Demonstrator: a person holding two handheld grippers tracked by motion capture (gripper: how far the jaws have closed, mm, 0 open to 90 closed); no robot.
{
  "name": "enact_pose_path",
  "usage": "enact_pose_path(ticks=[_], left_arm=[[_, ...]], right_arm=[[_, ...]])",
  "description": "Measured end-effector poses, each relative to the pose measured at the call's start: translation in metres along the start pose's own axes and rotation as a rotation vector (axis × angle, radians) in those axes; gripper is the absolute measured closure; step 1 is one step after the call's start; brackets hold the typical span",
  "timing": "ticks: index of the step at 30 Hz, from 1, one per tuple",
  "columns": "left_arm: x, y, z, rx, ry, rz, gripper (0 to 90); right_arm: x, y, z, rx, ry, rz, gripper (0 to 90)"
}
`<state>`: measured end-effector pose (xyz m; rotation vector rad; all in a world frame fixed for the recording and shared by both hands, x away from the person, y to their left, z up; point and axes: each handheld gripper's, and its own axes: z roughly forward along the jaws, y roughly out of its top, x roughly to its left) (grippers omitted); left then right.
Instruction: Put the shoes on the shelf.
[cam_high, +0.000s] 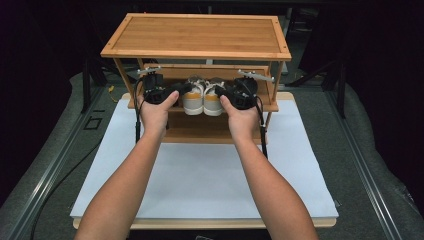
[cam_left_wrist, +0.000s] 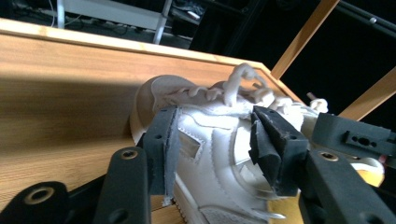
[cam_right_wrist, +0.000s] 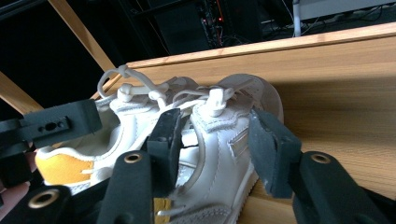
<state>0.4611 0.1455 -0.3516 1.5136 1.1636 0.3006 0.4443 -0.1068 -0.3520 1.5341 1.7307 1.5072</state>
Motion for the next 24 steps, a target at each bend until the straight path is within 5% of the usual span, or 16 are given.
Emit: enact_pose_path(ticks=[8,24], left_arm=[[-0.001,0.003,-0.014,-0.008,0.03,0.042,57.1],[-0.003,0.004,-0.035,-0.009,-0.004,0.061,69.6]], right_arm=[[0.003,0.002,-0.011,0.004,-0.012,-0.033,58.7],[0.007,0.005,-0.031,-0.012,-0.013,-0.107,71.8]])
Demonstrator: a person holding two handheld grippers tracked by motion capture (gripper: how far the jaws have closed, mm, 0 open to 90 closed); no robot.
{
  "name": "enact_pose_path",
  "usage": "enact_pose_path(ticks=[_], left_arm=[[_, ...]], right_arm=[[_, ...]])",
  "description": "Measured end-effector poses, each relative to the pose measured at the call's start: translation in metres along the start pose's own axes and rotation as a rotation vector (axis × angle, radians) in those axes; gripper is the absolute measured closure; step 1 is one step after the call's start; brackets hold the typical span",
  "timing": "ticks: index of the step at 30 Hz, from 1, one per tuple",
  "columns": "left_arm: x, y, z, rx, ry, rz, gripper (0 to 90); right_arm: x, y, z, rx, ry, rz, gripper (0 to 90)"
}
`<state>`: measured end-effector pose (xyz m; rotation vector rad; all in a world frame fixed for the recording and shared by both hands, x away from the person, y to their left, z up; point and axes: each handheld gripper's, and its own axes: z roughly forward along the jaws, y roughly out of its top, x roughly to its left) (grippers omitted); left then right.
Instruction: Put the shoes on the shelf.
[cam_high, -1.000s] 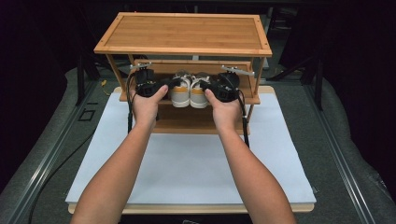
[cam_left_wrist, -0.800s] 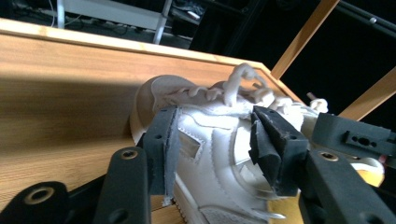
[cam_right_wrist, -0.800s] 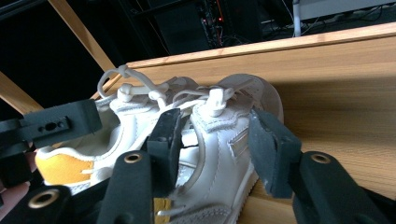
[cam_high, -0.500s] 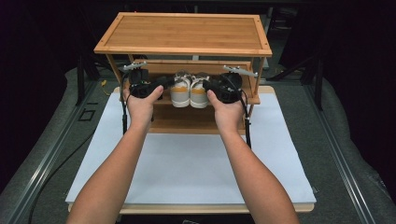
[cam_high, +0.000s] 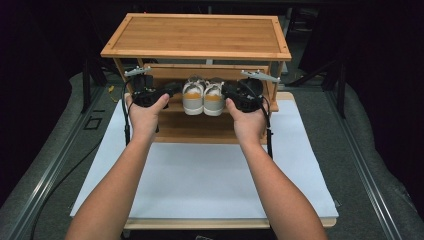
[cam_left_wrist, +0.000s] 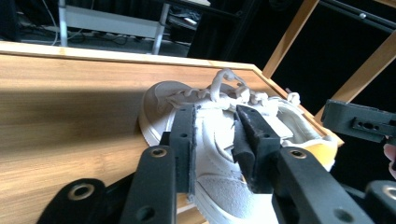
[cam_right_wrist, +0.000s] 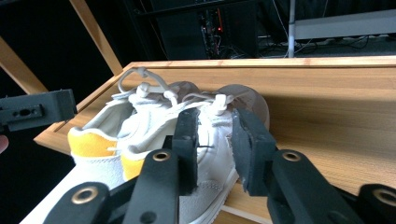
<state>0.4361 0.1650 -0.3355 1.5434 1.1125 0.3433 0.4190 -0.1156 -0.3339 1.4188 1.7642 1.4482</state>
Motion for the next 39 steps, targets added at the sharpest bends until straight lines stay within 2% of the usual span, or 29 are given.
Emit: enact_pose_path(ticks=[10,12,17,18,22,28,32,34,39], left_arm=[[0.003,-0.007,-0.006,0.029,-0.017,0.01,75.7],[0.004,-0.009,-0.006,0.033,-0.014,0.011,77.4],[0.009,-0.017,-0.006,0.05,-0.007,0.012,81.7],[0.009,-0.018,-0.005,0.057,-0.001,0.016,82.5],[0.01,-0.024,-0.002,0.069,0.003,0.016,85.6],[0.004,-0.03,0.008,0.087,-0.019,0.018,88.0],[0.0,-0.03,0.01,0.077,0.014,0.033,89.9],[0.0,-0.029,0.011,0.076,0.016,0.034,89.9],[0.002,-0.025,0.016,0.083,0.013,0.029,90.0]], right_arm=[[0.002,-0.004,-0.008,0.001,0.018,-0.028,76.3],[0.001,-0.005,-0.009,0.016,0.013,-0.035,77.5],[-0.005,-0.009,-0.01,0.028,0.011,-0.021,81.7],[-0.006,-0.011,-0.009,0.021,0.008,-0.022,82.3],[-0.008,-0.018,-0.006,0.046,-0.01,-0.025,85.1],[-0.006,-0.027,0.003,0.089,0.011,-0.019,89.9],[-0.004,-0.028,0.004,0.081,0.007,-0.007,90.0],[-0.005,-0.028,0.004,0.081,0.023,0.004,90.0],[-0.007,-0.027,0.01,0.057,0.006,0.014,90.0]])
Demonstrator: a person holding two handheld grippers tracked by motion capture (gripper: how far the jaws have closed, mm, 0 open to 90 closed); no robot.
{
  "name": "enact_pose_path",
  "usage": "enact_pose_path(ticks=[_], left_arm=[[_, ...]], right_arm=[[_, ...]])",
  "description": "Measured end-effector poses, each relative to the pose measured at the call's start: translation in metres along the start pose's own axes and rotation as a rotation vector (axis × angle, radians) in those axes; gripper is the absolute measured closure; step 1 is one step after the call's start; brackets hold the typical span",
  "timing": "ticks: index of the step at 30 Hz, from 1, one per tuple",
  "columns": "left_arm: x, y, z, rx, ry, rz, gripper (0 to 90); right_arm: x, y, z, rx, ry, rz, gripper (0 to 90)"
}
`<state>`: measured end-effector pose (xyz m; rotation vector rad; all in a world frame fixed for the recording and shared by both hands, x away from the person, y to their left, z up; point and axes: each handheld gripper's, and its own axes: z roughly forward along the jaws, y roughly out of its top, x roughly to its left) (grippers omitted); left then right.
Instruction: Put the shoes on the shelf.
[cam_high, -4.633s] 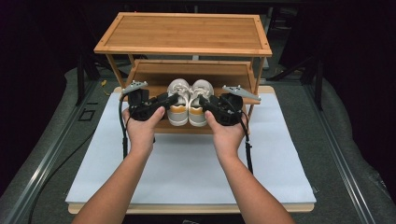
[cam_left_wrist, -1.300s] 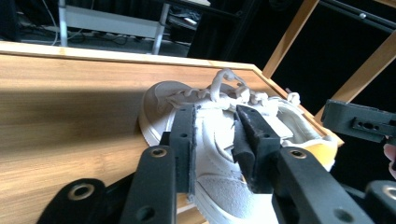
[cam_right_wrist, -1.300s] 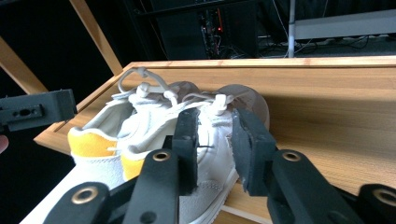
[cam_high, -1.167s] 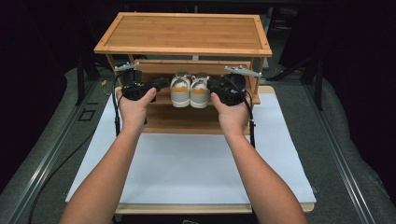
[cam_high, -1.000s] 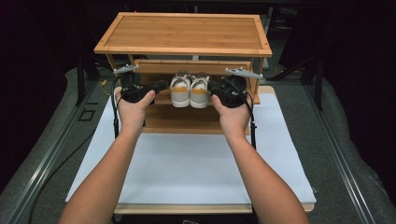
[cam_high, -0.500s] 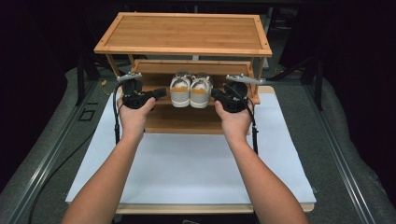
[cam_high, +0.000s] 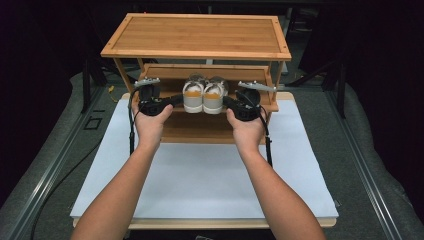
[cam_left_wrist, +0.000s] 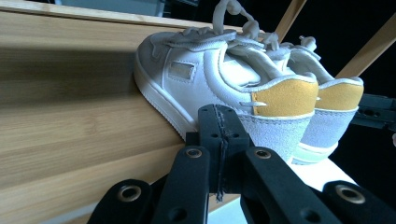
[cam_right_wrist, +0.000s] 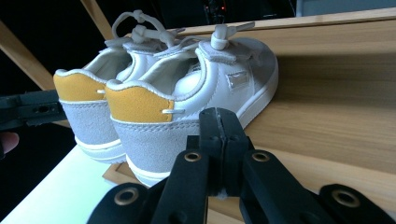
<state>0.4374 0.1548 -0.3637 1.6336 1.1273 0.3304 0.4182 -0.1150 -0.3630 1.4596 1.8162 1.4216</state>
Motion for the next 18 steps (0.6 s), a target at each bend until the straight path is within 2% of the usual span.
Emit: enact_pose_path(ticks=[1,5,9,12,14,16,18], left_arm=[[0.0,0.001,0.001,-0.002,0.002,-0.002,90.0],[0.002,0.004,0.008,-0.004,0.005,-0.007,90.0],[0.004,0.006,0.013,0.0,0.005,-0.008,90.0],[0.007,0.009,0.017,0.004,0.006,-0.009,90.0],[0.008,0.011,0.02,0.004,0.015,-0.011,90.0],[0.009,0.012,0.023,0.002,0.021,-0.006,90.0],[0.009,0.012,0.025,-0.005,0.02,-0.018,90.0]], right_arm=[[-0.001,0.001,0.0,0.016,-0.001,0.002,90.0],[-0.004,0.005,0.007,0.005,-0.017,0.009,90.0],[-0.009,0.007,0.013,-0.001,-0.013,0.035,90.0],[-0.012,0.01,0.017,0.006,-0.01,0.035,90.0],[-0.013,0.01,0.02,-0.007,-0.005,0.046,90.0],[-0.014,0.011,0.023,-0.007,-0.016,0.041,90.0],[-0.015,0.012,0.025,0.0,-0.021,0.033,90.0]])
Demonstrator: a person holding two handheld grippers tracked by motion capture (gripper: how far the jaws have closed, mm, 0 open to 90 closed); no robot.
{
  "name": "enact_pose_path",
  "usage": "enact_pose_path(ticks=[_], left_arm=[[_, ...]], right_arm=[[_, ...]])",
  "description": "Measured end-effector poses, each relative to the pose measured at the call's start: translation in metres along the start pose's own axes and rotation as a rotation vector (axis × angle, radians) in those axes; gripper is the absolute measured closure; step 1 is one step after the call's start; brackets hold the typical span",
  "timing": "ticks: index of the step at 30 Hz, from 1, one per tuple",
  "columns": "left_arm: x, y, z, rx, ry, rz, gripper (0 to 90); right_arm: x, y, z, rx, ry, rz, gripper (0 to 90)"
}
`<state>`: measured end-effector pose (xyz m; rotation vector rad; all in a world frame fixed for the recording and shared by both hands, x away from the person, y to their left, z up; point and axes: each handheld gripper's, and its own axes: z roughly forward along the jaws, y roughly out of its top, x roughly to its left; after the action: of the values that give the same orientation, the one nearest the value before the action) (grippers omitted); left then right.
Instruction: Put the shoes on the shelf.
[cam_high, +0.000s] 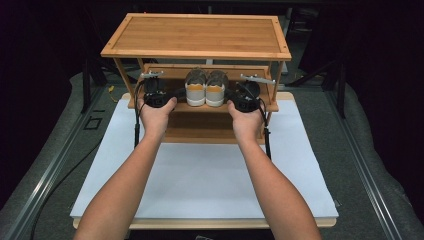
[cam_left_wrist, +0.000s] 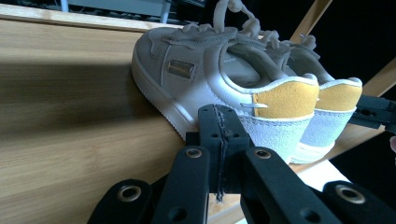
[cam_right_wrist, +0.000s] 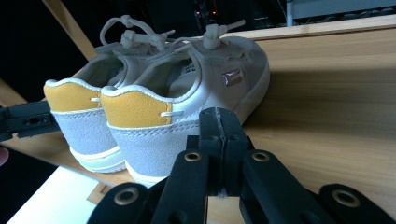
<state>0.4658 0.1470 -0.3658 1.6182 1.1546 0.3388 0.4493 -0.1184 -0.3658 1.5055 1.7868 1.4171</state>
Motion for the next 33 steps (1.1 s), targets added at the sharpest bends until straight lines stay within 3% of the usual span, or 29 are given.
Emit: enact_pose_path(ticks=[1,3,10,11,13,17,20,22,24,25,29,33], left_arm=[[0.001,0.0,0.001,0.0,-0.001,-0.006,90.0],[0.002,0.0,0.003,-0.008,-0.005,-0.011,90.0],[0.003,0.004,0.01,0.005,0.013,0.002,90.0],[0.003,0.005,0.011,0.009,0.014,-0.001,90.0],[0.004,0.004,0.014,0.009,0.018,-0.005,90.0],[0.006,0.005,0.015,0.003,0.005,-0.014,89.9],[0.006,0.005,0.015,0.003,0.01,-0.013,89.9],[0.005,0.004,0.014,0.004,0.014,-0.01,89.8],[0.005,0.003,0.014,0.006,0.005,-0.022,89.7],[0.005,0.003,0.012,0.012,0.002,-0.024,89.5],[0.002,0.003,0.003,0.004,-0.02,-0.006,87.0],[-0.006,0.002,-0.008,-0.003,-0.041,0.011,85.9]], right_arm=[[0.0,0.0,0.003,-0.021,0.0,0.008,90.0],[-0.002,0.002,0.003,0.004,-0.001,0.006,90.0],[-0.005,0.005,0.01,-0.009,-0.015,0.019,90.0],[-0.006,0.006,0.01,0.008,0.002,0.018,90.0],[-0.006,0.006,0.013,0.001,-0.021,0.018,90.0],[-0.009,0.007,0.015,0.016,-0.007,0.024,90.0],[-0.009,0.007,0.016,0.004,-0.022,0.028,90.0],[-0.008,0.007,0.016,0.006,-0.027,0.032,90.0],[-0.008,0.006,0.013,0.018,-0.003,0.018,88.9],[-0.005,0.005,0.014,0.003,-0.049,0.009,87.3],[-0.002,0.003,0.007,-0.029,-0.04,0.003,86.0],[0.0,0.001,-0.003,-0.018,-0.027,-0.003,84.3]])
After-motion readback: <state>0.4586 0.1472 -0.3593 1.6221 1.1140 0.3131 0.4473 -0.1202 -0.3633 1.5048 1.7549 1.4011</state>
